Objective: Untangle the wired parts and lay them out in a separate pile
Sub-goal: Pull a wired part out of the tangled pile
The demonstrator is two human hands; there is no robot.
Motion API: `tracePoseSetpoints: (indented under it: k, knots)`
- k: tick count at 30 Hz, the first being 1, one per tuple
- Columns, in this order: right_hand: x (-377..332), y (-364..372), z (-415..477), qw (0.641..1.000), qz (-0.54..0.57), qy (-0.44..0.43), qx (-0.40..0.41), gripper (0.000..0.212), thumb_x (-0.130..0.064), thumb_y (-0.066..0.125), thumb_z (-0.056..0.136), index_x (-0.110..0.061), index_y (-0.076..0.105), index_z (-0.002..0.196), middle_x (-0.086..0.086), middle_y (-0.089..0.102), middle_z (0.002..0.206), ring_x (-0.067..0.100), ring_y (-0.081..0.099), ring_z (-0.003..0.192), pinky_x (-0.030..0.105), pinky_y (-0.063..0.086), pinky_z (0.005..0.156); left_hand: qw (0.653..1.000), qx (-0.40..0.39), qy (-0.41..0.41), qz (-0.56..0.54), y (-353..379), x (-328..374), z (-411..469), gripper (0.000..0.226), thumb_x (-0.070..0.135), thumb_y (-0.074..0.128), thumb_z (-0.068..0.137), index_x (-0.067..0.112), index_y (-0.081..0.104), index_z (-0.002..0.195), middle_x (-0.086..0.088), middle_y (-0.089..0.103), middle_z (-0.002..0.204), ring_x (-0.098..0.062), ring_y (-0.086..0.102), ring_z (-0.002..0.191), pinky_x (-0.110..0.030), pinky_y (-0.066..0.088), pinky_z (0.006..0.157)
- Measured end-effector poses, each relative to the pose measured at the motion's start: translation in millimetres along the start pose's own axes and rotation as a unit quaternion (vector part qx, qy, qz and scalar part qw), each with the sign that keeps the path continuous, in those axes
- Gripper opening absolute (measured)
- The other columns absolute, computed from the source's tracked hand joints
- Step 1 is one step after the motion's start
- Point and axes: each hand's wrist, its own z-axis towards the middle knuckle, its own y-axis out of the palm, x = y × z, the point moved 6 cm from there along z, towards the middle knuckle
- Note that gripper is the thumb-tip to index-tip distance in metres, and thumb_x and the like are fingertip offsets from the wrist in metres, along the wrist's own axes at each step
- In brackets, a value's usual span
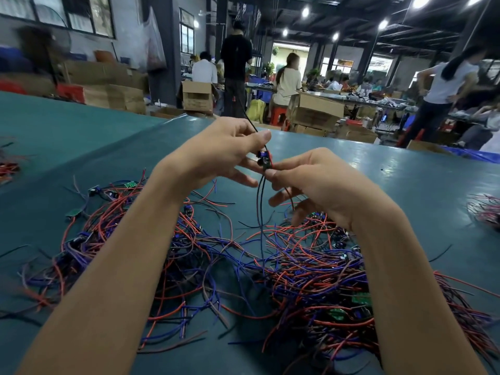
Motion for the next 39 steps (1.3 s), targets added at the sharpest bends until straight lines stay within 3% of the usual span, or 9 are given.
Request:
tracePoseSetpoints:
  k: [5, 11, 15, 19, 25, 28, 32, 36, 39]
  knots:
    - [-1, -17, -1, 0.995, -0.088, -0.017, 0.034, 0.010, -0.013, 0.070, 0.094, -0.006, 0.077, 0.095, 0.004, 0.072, 0.067, 0.012, 0.070, 0.057, 0.022, 0.045, 0.036, 0.999, 0.032, 0.018, 0.000, 8, 2, 4, 0.022, 0.029, 0.053, 0.105, 0.007, 0.054, 0.101, -0.016, 0.077, 0.089, -0.028, 0.077, 0.078, -0.047, 0.064, 0.073]
    - [-1, -42, -8, 0.995, 0.088, -0.050, -0.019, 0.021, -0.010, 0.068, 0.090, -0.001, 0.074, 0.108, 0.013, 0.073, 0.079, 0.020, 0.069, 0.064, 0.023, 0.048, 0.043, 1.000, 0.012, 0.010, -0.009, 14, -7, 7, 0.028, 0.039, 0.059, 0.100, 0.011, 0.059, 0.093, 0.001, 0.063, 0.061, -0.017, 0.068, 0.059, -0.030, 0.057, 0.051]
    - [2, -56, -9, 0.971, 0.233, -0.039, -0.027, 0.029, -0.023, 0.063, 0.085, -0.006, 0.074, 0.106, 0.004, 0.071, 0.079, 0.013, 0.068, 0.068, 0.017, 0.049, 0.045, 0.999, -0.041, 0.012, -0.001, 18, -9, 3, 0.041, 0.047, 0.064, 0.091, 0.006, 0.071, 0.093, -0.002, 0.067, 0.068, -0.019, 0.074, 0.070, -0.023, 0.054, 0.051]
    - [3, -58, -8, 0.925, 0.379, -0.021, -0.024, 0.043, -0.039, 0.058, 0.095, 0.000, 0.072, 0.108, 0.011, 0.073, 0.091, 0.018, 0.072, 0.077, 0.020, 0.053, 0.049, 0.993, -0.107, 0.003, -0.041, 22, -10, -1, 0.036, 0.037, 0.071, 0.088, 0.004, 0.075, 0.101, -0.011, 0.072, 0.081, -0.030, 0.076, 0.089, -0.029, 0.058, 0.063]
    - [1, -54, -2, 0.891, 0.451, -0.053, -0.023, 0.051, -0.039, 0.054, 0.101, 0.002, 0.056, 0.131, 0.024, 0.071, 0.117, 0.035, 0.072, 0.104, 0.034, 0.060, 0.068, 0.988, -0.146, -0.002, -0.058, 24, -12, -1, 0.028, 0.025, 0.074, 0.086, 0.000, 0.076, 0.098, -0.021, 0.074, 0.093, -0.038, 0.074, 0.096, -0.039, 0.061, 0.074]
    - [3, -54, 1, 0.907, 0.415, -0.064, 0.034, 0.036, -0.025, 0.061, 0.098, 0.000, 0.057, 0.124, 0.021, 0.074, 0.109, 0.034, 0.074, 0.099, 0.037, 0.061, 0.073, 0.991, -0.121, -0.009, -0.049, 21, -12, 0, 0.029, 0.035, 0.075, 0.084, 0.009, 0.078, 0.096, -0.013, 0.076, 0.097, -0.026, 0.074, 0.096, -0.034, 0.061, 0.077]
    - [3, -52, 6, 0.938, 0.314, -0.093, 0.115, 0.009, -0.009, 0.065, 0.094, -0.003, 0.063, 0.099, 0.012, 0.066, 0.089, 0.025, 0.073, 0.081, 0.035, 0.060, 0.071, 0.997, -0.037, -0.046, -0.055, 10, -17, 5, 0.025, 0.040, 0.077, 0.082, 0.016, 0.081, 0.089, 0.005, 0.065, 0.076, -0.008, 0.056, 0.069, -0.020, 0.049, 0.062]
    - [9, -30, 12, 0.996, 0.045, -0.054, 0.053, 0.029, -0.030, 0.076, 0.089, -0.002, 0.074, 0.097, 0.009, 0.077, 0.092, 0.025, 0.075, 0.085, 0.038, 0.063, 0.075, 0.991, -0.026, -0.066, -0.113, 8, -21, 6, 0.018, 0.030, 0.076, 0.087, 0.013, 0.078, 0.083, 0.002, 0.066, 0.072, -0.008, 0.058, 0.064, -0.021, 0.051, 0.058]
    - [11, -9, 15, 0.999, 0.030, -0.040, 0.017, 0.026, -0.030, 0.075, 0.090, -0.004, 0.077, 0.094, 0.012, 0.078, 0.087, 0.023, 0.075, 0.078, 0.036, 0.063, 0.072, 0.990, -0.029, -0.067, -0.119, 7, -21, 7, 0.015, 0.029, 0.076, 0.087, 0.014, 0.077, 0.085, 0.000, 0.069, 0.077, -0.009, 0.063, 0.069, -0.021, 0.054, 0.060]
